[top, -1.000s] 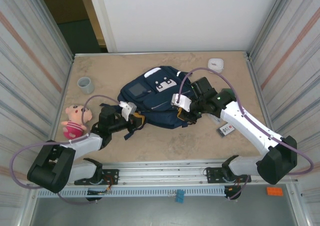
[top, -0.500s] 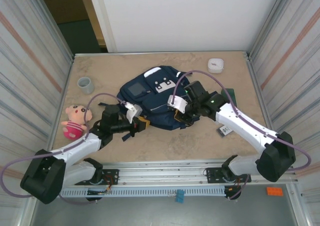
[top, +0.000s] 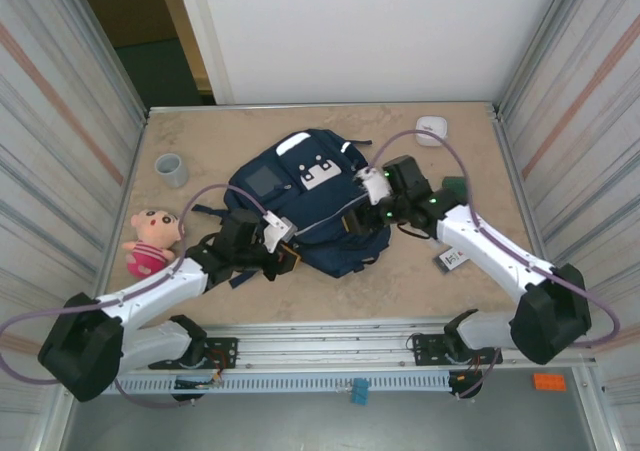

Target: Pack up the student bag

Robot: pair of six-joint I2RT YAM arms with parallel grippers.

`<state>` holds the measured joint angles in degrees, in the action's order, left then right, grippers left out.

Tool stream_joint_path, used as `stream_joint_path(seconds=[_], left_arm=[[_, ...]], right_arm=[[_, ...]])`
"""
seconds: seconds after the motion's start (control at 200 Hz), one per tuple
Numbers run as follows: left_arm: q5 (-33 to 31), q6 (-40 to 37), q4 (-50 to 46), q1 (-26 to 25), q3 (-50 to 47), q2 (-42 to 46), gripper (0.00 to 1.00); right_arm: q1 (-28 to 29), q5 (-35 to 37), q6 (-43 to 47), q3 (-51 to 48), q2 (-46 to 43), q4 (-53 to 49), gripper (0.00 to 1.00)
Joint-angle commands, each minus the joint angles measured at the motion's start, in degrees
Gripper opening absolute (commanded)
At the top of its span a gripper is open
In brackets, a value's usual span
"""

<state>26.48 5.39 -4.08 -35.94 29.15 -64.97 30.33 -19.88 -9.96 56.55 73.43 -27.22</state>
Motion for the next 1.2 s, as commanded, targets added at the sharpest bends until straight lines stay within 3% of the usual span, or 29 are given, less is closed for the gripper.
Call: stream_joint_path(seconds=[0.0,0.19,0.331,0.461,0.702,0.782,1.022,1.193], left_arm=[[-4.72,3.07,-1.15,-0.89,0.98,-1.95,0.0],[-7.14,4.02,-1.62,-2.22,0.91,-3.76,0.0],[-6.9,4.22,-1.43,-2.42,0.99,-4.61,0.0],[-6.46,4.71,-0.49,-2.68,0.9,-4.74,0.0],[-4.88,5.27,0.55,-5.64,2.01,-4.93,0.0],[-3.19,5.33,1.04,-7.77,2.94,-5.39,0.0],[0.3,6.33,2.04,-15.13,7.27,-9.88,0.0],[-2.95,7.68,2.45,-18.05,12.75,-15.79,0.0]], right_arm=[[-3.01,-2.45,-27.53,-5.43,-4.16,-4.3,0.6],[-3.02,-0.72,-44.88,-14.4,-6.41,-1.47,0.64],[-1.74,-1.8,-48.76,-18.08,-5.45,8.46,0.64],[-0.83,-1.07,-49.48,-17.82,-1.88,9.19,0.62],[3.32,1.9,-56.03,-21.25,0.62,19.85,0.23],[4.89,3.86,-59.24,-21.61,0.92,23.09,0.16],[6.98,6.91,-62.65,-20.77,2.61,28.26,0.09],[7.53,6.63,-61.93,-20.43,2.31,28.3,0.07]])
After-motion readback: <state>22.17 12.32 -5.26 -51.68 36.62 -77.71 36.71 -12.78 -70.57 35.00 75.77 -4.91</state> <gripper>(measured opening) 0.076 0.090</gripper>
